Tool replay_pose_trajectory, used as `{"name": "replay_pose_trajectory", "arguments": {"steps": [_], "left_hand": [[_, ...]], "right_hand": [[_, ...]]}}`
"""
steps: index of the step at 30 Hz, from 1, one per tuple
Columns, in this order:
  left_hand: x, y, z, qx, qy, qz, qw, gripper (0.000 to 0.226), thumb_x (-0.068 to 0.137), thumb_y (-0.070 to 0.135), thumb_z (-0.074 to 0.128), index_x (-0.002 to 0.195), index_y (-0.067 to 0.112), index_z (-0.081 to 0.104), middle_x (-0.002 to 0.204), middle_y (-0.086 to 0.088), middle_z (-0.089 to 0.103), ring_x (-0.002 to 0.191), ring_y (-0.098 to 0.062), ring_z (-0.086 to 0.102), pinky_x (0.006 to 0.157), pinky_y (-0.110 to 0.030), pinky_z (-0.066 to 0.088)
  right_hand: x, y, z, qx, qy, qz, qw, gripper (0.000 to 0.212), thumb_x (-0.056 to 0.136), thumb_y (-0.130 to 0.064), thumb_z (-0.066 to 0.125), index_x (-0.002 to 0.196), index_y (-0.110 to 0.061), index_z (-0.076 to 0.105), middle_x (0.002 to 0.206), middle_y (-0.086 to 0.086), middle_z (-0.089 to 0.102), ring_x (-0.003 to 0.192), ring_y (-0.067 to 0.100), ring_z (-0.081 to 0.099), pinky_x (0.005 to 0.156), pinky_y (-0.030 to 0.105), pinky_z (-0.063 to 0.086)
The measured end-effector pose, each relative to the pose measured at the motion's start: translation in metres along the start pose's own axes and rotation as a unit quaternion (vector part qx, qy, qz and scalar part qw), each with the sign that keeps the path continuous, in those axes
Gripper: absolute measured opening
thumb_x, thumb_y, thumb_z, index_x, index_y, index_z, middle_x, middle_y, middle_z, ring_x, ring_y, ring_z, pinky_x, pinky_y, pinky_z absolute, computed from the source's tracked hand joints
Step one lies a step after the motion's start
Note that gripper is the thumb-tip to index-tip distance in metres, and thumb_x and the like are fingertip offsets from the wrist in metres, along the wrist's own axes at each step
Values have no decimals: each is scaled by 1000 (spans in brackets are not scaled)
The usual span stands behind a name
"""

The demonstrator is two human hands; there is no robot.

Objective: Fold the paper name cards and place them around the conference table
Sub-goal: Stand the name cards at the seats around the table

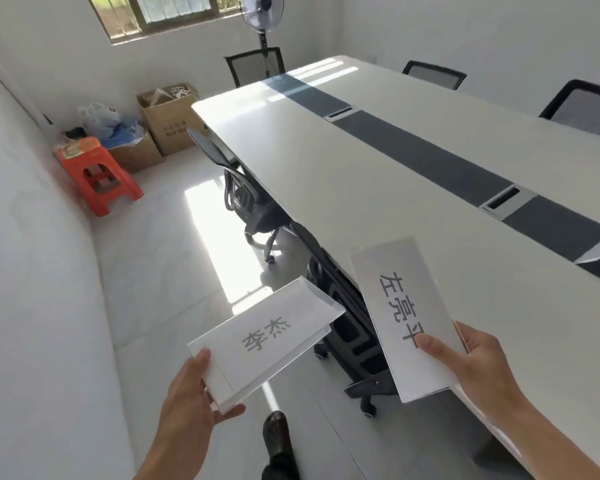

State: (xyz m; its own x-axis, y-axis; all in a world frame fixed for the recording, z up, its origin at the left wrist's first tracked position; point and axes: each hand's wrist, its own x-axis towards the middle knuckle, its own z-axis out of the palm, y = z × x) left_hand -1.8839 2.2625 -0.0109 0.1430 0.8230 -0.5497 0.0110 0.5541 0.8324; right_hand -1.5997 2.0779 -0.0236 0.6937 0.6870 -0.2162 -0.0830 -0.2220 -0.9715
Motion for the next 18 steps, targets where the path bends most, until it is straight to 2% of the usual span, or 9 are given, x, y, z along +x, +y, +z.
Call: {"name": "replay_pose_trajectory", "arguments": {"steps": [4,6,9,11,14,18], "left_hand": [[75,39,44,32,-64,7,997,18,94,31,48,95,18,61,95,-11,63,85,-34,61,58,-44,56],[117,62,66,43,-101,11,994,17,94,31,48,95,19,61,96,-10,62,87,-35,60,59,-44,56],[177,96,97,72,-150,2,986,18,92,33,51,96,20,62,101,-13,61,90,-37,60,53,-42,56],[211,120,117,98,-181,-1,979,24,87,36,56,101,18,63,105,-17,61,88,-38,60,53,-43,56],[254,147,153,140,-238,3,961,29,91,37,52,111,19,62,108,-16,63,90,-35,62,58,-43,57],[284,158,201,167,-264,-12,950,23,94,34,49,107,20,63,100,-10,63,91,-33,61,58,-40,54]], "right_hand": [[49,-4,-4,35,76,9,996,16,77,-13,73,93,-12,75,88,-2,79,73,14,74,56,19,56],[76,-7,-3,38,116,18,992,17,79,-16,72,95,-13,74,90,-5,79,75,13,74,57,18,57],[113,-9,3,45,185,38,981,28,75,-30,72,99,-16,74,94,-6,79,82,13,75,64,20,59],[137,-15,8,44,220,55,973,33,73,-36,71,100,-16,74,94,-6,79,83,13,75,72,27,59],[169,-19,15,34,247,83,965,28,75,-33,72,98,-17,74,93,-6,79,84,14,75,75,31,56],[192,-11,6,-7,276,127,953,20,78,-29,75,96,-20,75,94,-5,79,83,16,75,74,34,58]]}}
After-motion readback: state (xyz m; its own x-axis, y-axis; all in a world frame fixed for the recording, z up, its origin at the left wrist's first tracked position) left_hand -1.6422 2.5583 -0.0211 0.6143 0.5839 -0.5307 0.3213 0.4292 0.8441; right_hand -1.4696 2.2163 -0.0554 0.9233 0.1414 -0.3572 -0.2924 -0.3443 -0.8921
